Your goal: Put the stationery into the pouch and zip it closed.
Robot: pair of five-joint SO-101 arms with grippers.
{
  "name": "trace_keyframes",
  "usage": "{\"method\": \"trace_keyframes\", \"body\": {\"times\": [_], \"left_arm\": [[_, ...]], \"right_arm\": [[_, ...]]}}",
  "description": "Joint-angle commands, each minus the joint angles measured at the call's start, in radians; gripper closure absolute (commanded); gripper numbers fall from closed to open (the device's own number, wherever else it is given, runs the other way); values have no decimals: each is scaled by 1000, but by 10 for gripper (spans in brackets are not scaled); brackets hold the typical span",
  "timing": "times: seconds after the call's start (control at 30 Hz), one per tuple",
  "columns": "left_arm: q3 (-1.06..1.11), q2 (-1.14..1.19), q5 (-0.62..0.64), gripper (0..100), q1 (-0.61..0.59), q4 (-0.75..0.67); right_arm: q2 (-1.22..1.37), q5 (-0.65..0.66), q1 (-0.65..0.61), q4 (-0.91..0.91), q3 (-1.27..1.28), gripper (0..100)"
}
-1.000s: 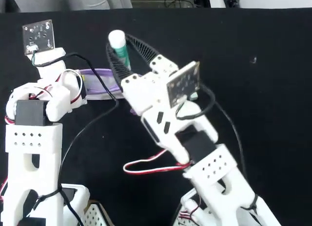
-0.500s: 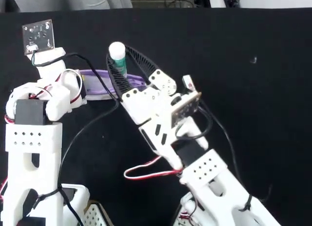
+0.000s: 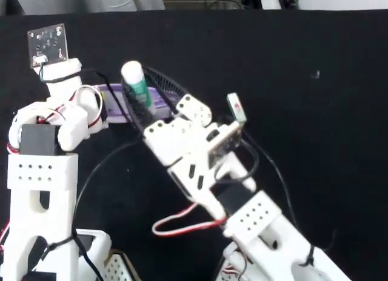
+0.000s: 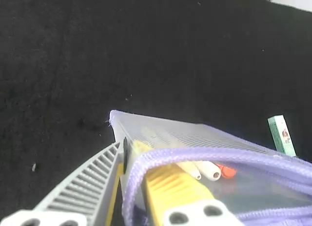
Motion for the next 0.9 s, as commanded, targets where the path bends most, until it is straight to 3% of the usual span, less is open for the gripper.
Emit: {"method": "trace_keyframes", "body": {"times": [0.0,0.2,0.53,0.87], "left_arm": [[36,11,-6,970,12,-37],[36,9,-5,970,18,-34],[38,9,-5,970,18,-32],[36,11,-6,970,10,-35]], "right_arm": [[-77,5,-34,5,-7,988],[-5,48,-14,-20,-24,988],[297,164,8,-302,-59,988],[406,170,94,-316,-25,987]]}}
